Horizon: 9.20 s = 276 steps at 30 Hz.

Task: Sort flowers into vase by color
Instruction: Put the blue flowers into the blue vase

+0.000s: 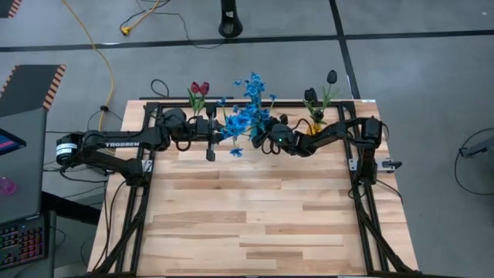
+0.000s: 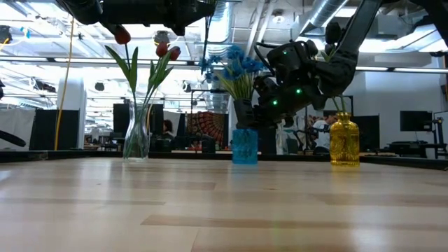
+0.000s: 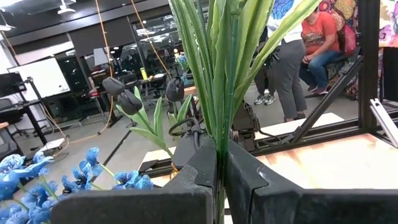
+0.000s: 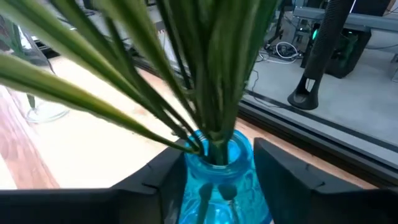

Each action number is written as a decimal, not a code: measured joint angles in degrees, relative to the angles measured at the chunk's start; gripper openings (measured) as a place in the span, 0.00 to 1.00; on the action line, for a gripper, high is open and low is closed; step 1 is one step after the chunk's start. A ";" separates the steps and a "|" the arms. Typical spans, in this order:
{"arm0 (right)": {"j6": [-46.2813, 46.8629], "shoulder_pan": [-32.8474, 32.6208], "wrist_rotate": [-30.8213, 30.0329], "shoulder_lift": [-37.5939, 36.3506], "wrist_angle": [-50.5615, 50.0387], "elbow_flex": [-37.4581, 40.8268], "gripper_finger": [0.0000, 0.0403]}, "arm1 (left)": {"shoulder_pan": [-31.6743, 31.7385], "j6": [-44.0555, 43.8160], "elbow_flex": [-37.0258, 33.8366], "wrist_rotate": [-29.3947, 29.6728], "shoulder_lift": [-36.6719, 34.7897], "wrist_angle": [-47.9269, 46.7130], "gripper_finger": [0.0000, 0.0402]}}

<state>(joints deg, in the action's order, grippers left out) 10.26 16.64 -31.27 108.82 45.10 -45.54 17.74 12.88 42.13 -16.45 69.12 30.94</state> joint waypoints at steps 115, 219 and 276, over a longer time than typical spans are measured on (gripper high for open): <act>-0.11 -2.73 1.51 0.04 -0.05 0.02 0.41 | 0.59 6.12 -5.38 8.72 33.18 55.80 0.00; -0.16 -2.67 1.31 0.02 -0.22 0.02 0.39 | 3.48 0.86 0.74 16.02 39.95 52.30 0.00; -0.22 -2.69 1.38 0.02 -0.46 0.02 0.39 | 2.21 -7.86 3.91 18.45 28.59 9.42 0.39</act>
<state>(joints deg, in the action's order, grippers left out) 10.04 13.96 -29.89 108.84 44.65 -45.52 19.94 5.02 46.04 2.00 97.72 40.36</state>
